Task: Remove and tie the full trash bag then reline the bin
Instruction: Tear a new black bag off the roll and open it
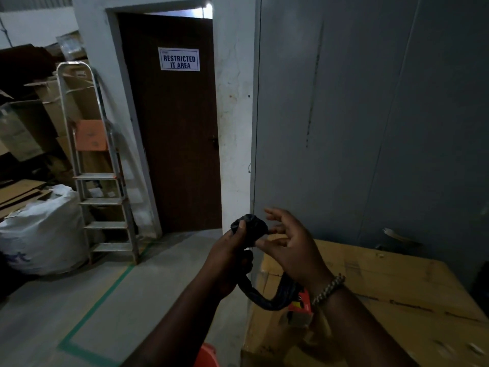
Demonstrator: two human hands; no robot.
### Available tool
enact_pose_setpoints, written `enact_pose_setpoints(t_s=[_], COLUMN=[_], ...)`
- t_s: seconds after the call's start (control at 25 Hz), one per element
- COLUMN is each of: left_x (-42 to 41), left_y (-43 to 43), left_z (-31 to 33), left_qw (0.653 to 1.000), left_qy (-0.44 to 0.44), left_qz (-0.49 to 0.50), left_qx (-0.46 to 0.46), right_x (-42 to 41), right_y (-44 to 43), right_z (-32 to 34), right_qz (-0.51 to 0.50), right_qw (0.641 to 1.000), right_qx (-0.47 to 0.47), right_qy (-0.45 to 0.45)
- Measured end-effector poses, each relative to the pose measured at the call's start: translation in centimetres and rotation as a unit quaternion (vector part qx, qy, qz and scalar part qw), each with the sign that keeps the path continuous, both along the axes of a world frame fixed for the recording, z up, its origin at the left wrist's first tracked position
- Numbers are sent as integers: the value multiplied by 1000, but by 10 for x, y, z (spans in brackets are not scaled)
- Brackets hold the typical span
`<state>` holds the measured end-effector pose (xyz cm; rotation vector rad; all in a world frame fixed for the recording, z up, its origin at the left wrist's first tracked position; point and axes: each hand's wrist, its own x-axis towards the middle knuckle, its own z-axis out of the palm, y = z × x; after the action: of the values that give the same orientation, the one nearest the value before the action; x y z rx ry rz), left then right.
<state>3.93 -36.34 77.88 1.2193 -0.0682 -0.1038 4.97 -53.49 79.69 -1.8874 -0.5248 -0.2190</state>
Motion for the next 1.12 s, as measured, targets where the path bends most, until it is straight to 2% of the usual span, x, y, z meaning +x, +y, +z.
enact_pose_setpoints(t_s=[0.08, 0.2, 0.32, 0.4, 0.48, 0.64, 0.8, 0.96, 1.12], left_x=[1, 2, 2, 4, 5, 6, 2, 5, 5], left_y=[-4, -5, -4, -5, -7, -10, -13, -14, -13], left_z=[-3, -5, -5, -2, 4, 8, 15, 22, 26], left_qw=[999, 997, 986, 970, 954, 916, 946, 958, 967], left_qy=[-9, -32, -83, -124, -179, -273, -200, -157, -130], left_qz=[-25, -38, 17, 74, 84, 120, 154, 191, 178], left_qx=[27, 66, 141, 196, 224, 267, 203, 148, 128], right_x=[5, 12, 22, 26, 26, 26, 24, 23, 12], right_y=[4, 4, 0, 0, 2, 5, 1, 0, 3], right_z=[2, 6, 10, 11, 11, 4, 2, -8, -3], right_qz=[-7, -30, -59, -50, -23, 11, 19, 14, 2], right_qw=[1000, 999, 993, 989, 984, 983, 988, 997, 1000], right_qx=[-20, 44, 97, 123, 141, 145, 114, 32, 15], right_qy=[-10, -4, 27, 67, 103, 113, 102, 72, 26])
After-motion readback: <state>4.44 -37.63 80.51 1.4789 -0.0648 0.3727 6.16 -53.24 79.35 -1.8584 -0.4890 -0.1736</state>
